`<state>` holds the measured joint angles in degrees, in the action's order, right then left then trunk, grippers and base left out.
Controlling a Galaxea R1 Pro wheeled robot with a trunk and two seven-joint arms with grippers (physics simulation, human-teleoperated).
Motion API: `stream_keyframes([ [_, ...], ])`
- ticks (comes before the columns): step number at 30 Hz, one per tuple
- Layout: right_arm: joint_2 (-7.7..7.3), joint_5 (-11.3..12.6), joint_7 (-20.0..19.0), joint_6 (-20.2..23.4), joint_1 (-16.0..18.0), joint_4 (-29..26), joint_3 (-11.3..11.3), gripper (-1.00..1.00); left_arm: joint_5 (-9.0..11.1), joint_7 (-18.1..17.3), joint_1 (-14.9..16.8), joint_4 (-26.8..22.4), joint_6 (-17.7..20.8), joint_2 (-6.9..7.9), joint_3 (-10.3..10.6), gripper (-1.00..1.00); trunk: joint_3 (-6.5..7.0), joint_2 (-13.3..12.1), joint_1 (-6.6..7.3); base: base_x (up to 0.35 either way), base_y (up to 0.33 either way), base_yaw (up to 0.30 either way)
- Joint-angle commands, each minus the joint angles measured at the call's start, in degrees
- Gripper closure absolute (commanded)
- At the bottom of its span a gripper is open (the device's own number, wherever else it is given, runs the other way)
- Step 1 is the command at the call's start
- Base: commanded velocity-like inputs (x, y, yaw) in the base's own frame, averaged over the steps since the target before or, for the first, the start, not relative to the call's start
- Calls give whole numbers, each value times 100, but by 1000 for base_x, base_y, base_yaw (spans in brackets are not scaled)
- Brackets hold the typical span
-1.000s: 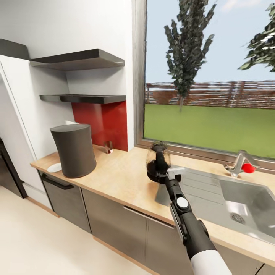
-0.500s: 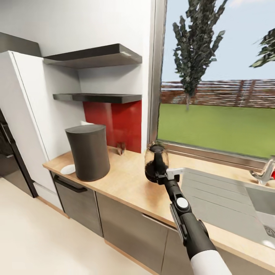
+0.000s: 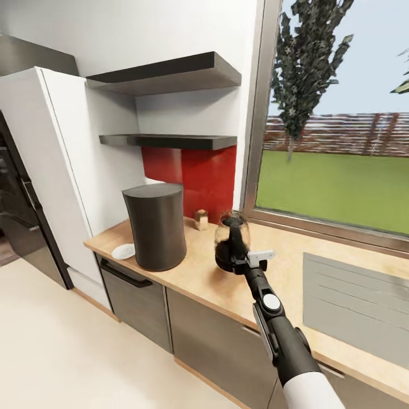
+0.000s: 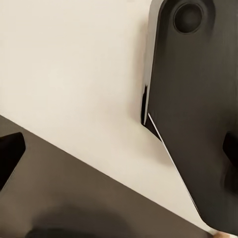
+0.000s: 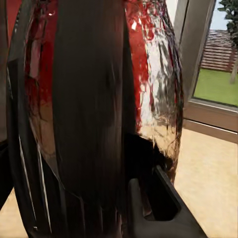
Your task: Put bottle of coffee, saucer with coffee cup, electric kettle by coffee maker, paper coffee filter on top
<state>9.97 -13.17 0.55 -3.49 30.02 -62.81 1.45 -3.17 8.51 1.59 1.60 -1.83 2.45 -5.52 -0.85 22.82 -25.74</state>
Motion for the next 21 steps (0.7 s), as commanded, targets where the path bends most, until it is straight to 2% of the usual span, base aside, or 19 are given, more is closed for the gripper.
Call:
stream_keyframes([
  [1,3,-54,6,-11,4,-5,-4,100,-34,11,8,17,-21,1,-46,-100,-18,11,-4,179,286,93],
  [13,3,-54,3,-18,6,-3,-7,100,-34,11,8,16,-20,1,-46,-100,-62,11,-4,230,231,45],
  [21,3,-54,5,-20,7,68,-13,100,-34,19,9,16,-20,1,-46,-100,-62,11,-4,80,50,0],
])
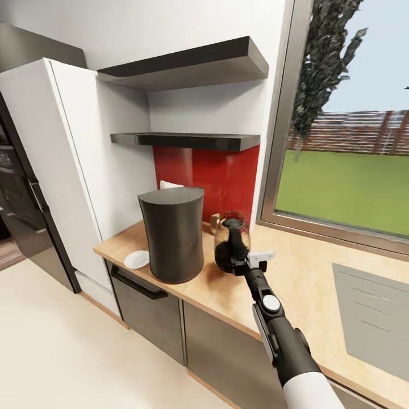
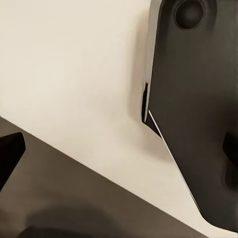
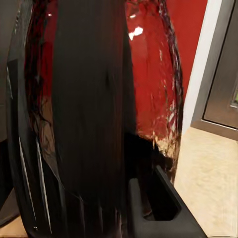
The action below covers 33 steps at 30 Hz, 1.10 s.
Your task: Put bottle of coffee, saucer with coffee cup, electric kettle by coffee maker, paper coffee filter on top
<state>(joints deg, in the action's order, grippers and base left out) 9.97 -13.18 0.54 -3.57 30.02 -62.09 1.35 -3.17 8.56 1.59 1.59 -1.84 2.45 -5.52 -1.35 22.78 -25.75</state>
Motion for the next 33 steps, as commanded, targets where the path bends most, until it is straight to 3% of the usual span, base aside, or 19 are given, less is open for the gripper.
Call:
stream_keyframes([
  [1,3,-53,5,-12,5,28,-3,100,-34,14,9,17,-19,1,-42,-100,-12,14,-3,5,3,0],
  [11,3,-53,-10,-44,4,459,-12,100,-34,25,17,17,-18,1,-44,-100,-12,14,-3,33,12,0],
  [33,3,-53,6,-47,4,471,-26,100,-34,40,17,17,-18,1,-46,-100,-12,14,-3,82,32,0],
])
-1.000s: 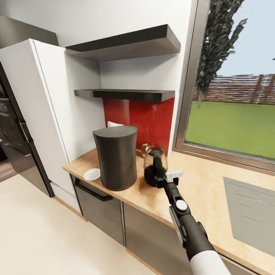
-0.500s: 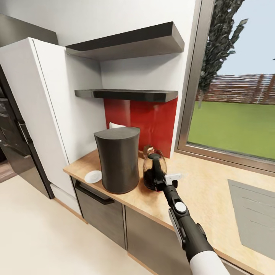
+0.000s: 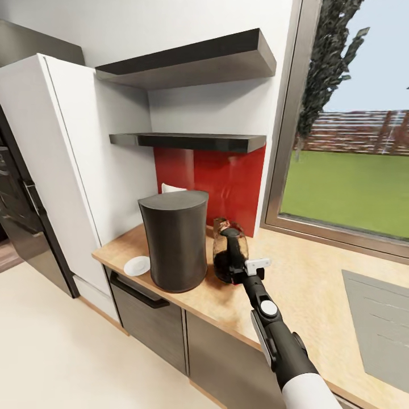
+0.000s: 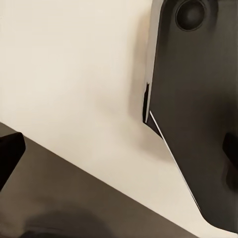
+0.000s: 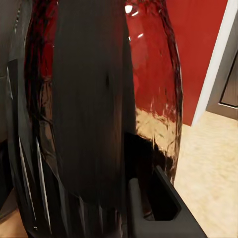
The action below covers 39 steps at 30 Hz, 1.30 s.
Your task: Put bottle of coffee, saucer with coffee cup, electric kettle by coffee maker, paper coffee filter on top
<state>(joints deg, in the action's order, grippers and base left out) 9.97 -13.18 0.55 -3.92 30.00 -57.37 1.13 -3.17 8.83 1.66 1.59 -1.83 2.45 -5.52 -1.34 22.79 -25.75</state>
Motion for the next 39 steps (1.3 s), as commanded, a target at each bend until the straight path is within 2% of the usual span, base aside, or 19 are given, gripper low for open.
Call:
stream_keyframes([
  [1,2,-53,9,-12,6,-2,-6,100,-34,14,9,17,-19,1,-46,-100,-13,14,-3,5,0,0],
  [11,2,-61,8,-12,6,16,-16,100,-34,14,9,17,-19,1,-46,-100,-13,14,-3,1,0,0],
  [25,2,-58,7,-12,6,312,-10,100,-34,14,9,17,-19,1,-46,-100,-13,14,-3,0,0,0],
  [26,2,-60,9,-12,6,313,-10,-100,-34,14,9,17,-19,1,-46,-100,-13,14,-3,0,0,0],
  [39,2,-55,10,-12,8,314,-15,-100,-34,14,9,17,-21,1,-46,-100,-13,14,-3,0,0,0],
])
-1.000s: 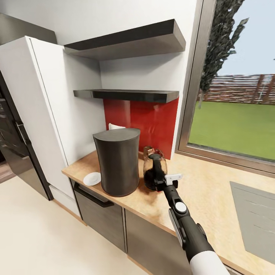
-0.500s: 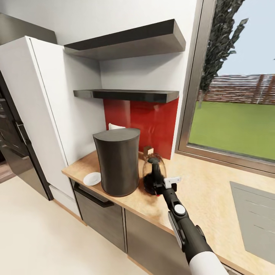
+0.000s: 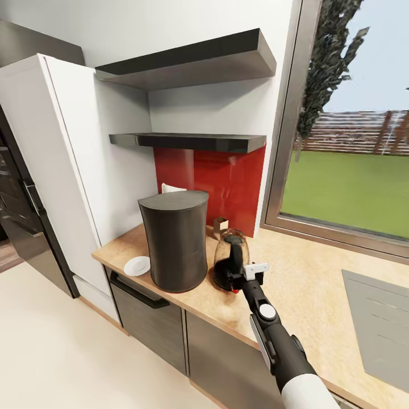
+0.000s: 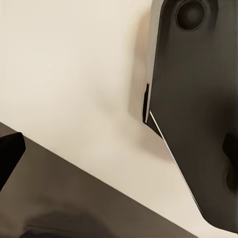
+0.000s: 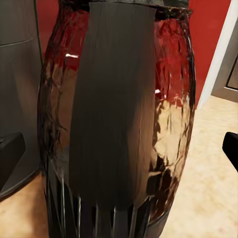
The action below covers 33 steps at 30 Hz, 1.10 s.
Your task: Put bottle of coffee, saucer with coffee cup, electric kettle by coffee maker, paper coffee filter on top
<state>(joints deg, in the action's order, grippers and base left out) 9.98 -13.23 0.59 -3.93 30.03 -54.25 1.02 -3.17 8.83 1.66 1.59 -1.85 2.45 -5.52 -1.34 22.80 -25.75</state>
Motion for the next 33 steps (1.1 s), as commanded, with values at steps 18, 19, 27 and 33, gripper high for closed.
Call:
stream_keyframes([
  [18,2,-52,5,-11,5,2,-4,-100,-34,14,9,17,-25,1,-46,-100,-13,13,-4,-48,0,0],
  [19,2,-53,6,-11,4,2,-4,-100,-34,14,9,17,-25,1,-46,-100,-13,13,-4,-179,0,0],
  [27,2,-52,5,-11,4,2,-2,-100,-34,22,9,17,-22,1,-46,-100,-13,13,-4,-43,0,0],
  [33,2,-51,5,-11,5,9,-2,-100,-34,23,9,17,-25,1,-46,-100,-13,13,-4,-22,0,0],
])
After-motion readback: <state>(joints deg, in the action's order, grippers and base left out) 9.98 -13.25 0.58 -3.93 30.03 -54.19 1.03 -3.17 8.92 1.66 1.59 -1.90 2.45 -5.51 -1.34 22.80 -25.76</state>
